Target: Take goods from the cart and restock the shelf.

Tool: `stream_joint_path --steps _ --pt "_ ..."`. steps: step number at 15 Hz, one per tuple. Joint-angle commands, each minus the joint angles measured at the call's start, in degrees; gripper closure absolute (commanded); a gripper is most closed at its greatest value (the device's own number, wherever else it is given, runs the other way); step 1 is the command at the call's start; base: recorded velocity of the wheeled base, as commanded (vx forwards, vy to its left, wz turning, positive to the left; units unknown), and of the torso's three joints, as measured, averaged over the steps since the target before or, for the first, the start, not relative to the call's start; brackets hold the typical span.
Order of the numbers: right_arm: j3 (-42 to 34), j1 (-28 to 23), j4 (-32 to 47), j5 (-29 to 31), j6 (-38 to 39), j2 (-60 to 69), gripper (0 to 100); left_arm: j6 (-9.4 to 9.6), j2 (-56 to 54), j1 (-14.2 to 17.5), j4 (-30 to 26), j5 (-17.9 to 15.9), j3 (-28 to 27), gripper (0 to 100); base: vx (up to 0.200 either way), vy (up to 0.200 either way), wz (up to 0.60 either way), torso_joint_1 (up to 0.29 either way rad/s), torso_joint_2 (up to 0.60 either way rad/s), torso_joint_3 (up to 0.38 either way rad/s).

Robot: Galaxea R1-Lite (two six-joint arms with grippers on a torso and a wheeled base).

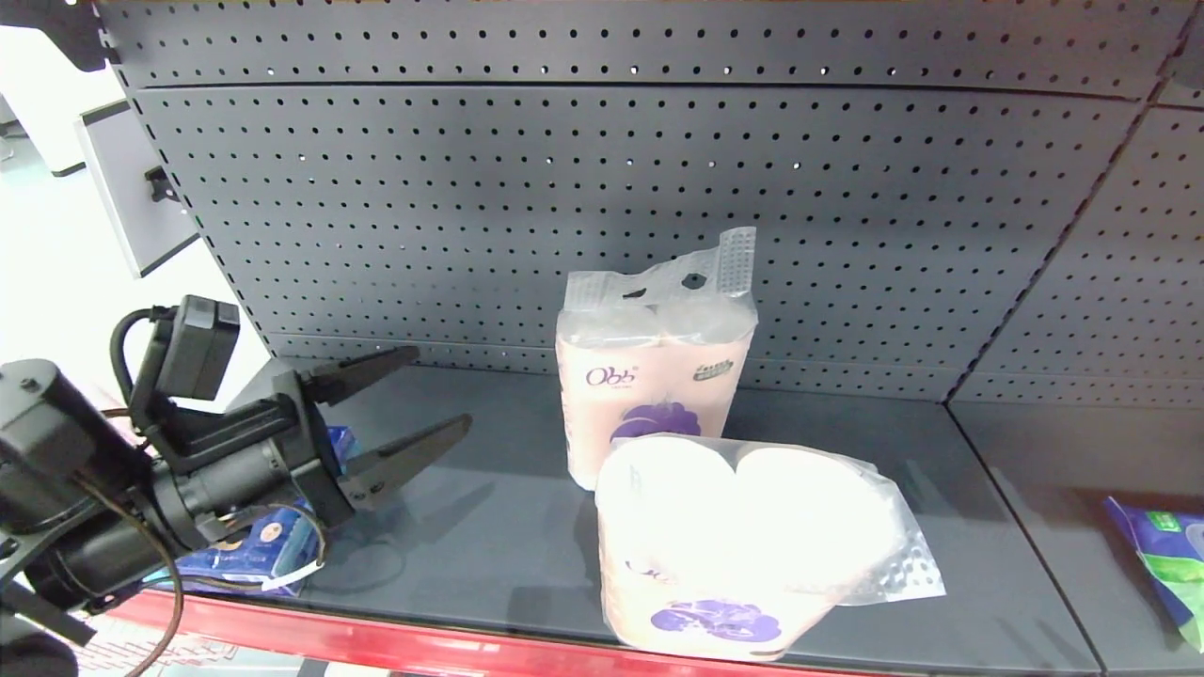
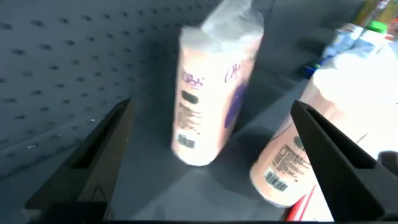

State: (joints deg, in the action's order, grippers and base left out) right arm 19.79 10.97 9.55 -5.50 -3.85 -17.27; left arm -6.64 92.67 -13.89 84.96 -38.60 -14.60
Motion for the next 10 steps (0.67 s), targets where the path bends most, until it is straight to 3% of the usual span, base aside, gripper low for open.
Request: stream_joint_path --steps 1,2,4,6,7,8,10 --pt "-0.71 0.01 0.03 0.31 0.07 1.63 0 -0.04 -4.08 1.14 0.03 1.15 2.04 0 0.0 0.0 0.0 0.0 0.0 0.0" --pt "-0.8 0.01 0.03 0.58 -0.01 1.63 0 0.05 -5.05 1.32 0.03 3.0 3.0 0 0.0 0.0 0.0 0.0 0.0 0.0" --pt "-1.06 0.01 0.03 0.66 -0.01 1.72 0 0.14 -6.1 1.32 0.03 11.88 3.88 0 0.0 0.0 0.0 0.0 0.0 0.0" --pt "-1.59 0.01 0.03 0.75 -0.01 1.98 0 1.63 -6.1 1.23 0.03 19.35 4.32 0 0.0 0.0 0.0 0.0 0.0 0.0" --pt "-2.21 -0.07 -0.05 1.19 -0.01 2.42 0 1.9 -6.1 0.97 0.03 24.62 4.5 0 0.0 0.0 0.0 0.0 0.0 0.0" --pt "-3.17 0.01 -0.05 1.81 -0.01 3.3 0 1.9 -6.19 0.26 0.03 27.61 4.85 0 0.0 0.0 0.0 0.0 0.0 0.0" --pt "-4.4 0.01 -0.05 1.98 -0.01 4.09 0 1.81 -7.24 0.09 -0.23 28.4 6.78 0 0.0 0.0 0.0 0.0 0.0 0.0"
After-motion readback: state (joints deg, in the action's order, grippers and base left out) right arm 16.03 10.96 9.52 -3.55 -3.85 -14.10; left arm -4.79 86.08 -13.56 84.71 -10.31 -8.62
